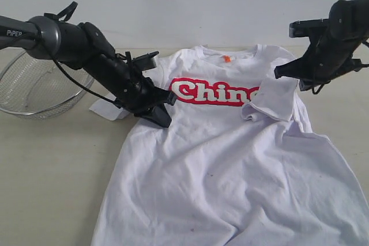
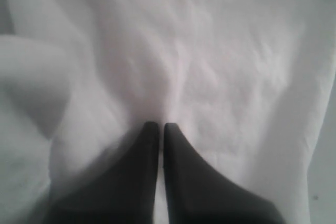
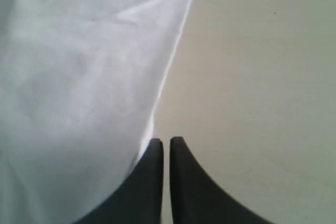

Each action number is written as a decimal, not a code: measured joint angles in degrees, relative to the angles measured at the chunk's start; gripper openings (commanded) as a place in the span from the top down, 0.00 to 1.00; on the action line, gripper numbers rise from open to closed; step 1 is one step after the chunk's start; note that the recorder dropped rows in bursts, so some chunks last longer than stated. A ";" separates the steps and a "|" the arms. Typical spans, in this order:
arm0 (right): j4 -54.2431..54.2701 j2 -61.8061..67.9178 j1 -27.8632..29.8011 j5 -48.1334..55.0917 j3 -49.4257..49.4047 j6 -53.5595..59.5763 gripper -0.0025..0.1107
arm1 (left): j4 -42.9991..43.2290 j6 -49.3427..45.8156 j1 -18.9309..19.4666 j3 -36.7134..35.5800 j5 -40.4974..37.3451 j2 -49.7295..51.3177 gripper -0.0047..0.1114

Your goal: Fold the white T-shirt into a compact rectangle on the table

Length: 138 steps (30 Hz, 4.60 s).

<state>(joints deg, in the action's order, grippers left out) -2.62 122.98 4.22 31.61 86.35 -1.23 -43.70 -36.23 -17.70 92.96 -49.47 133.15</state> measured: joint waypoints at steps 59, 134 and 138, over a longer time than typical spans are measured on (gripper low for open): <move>-1.52 15.92 -14.21 17.12 32.47 -3.52 0.98 | 0.99 0.13 0.00 0.13 -2.29 0.08 0.92; 17.08 5.64 -20.89 33.64 14.61 20.72 0.98 | -2.00 -1.09 11.47 0.26 15.23 -4.49 0.92; 13.26 5.64 -20.89 33.52 14.61 20.00 0.98 | 6.51 2.99 11.47 0.26 17.35 -4.49 0.92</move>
<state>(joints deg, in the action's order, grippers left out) 10.65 128.61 -16.66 65.14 100.96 18.76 -37.20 -33.24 -6.24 93.22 -32.12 128.65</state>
